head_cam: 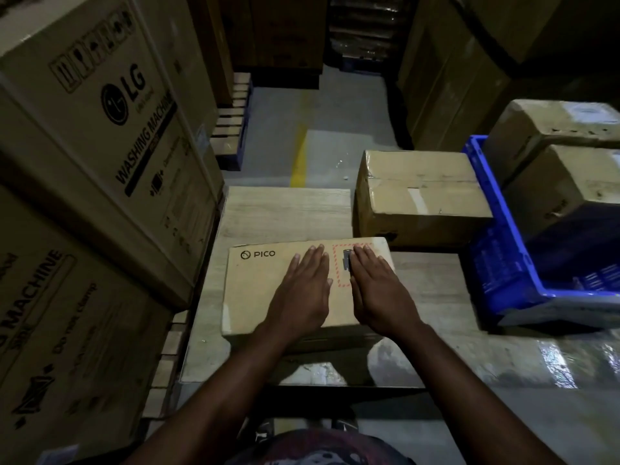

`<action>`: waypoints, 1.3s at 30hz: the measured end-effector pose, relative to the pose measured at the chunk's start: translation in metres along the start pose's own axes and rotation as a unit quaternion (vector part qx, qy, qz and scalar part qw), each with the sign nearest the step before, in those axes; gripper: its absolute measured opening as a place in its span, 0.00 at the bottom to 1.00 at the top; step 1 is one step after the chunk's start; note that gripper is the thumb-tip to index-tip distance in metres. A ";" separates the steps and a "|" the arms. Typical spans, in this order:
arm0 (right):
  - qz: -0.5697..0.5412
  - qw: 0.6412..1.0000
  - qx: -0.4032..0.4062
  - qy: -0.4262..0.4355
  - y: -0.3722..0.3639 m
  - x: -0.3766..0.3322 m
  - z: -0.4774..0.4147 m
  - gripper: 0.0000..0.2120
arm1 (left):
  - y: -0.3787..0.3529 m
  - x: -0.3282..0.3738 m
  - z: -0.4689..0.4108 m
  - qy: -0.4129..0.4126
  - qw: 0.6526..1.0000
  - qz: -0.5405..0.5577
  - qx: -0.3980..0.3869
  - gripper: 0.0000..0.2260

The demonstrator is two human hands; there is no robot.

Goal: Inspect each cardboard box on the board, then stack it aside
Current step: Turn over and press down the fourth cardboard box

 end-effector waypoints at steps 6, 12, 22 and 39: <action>0.006 1.000 0.029 -0.008 -0.002 0.004 0.000 0.29 | -0.015 0.000 0.002 -0.014 1.000 -0.006 -0.013 0.24; -0.014 0.998 0.054 -0.020 0.001 0.007 0.000 0.26 | -0.011 -0.001 0.003 -0.012 1.000 0.006 -0.008 0.26; -0.122 0.951 0.150 -0.240 0.024 0.044 0.016 0.22 | 0.022 -0.052 0.024 0.132 0.990 0.019 0.053 0.30; -0.401 0.823 0.233 -0.328 0.085 0.038 0.048 0.18 | 0.038 -0.109 0.068 0.285 0.940 0.172 0.082 0.26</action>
Point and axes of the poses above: each hand's wrist, its own z-axis away from the middle knuckle, its own y-axis out of the back of the hand, x = y × z, the point moved 9 cm from there along -z, towards the middle knuckle, and after that the axes turned 12 degrees about x, right-handed, at the moved point
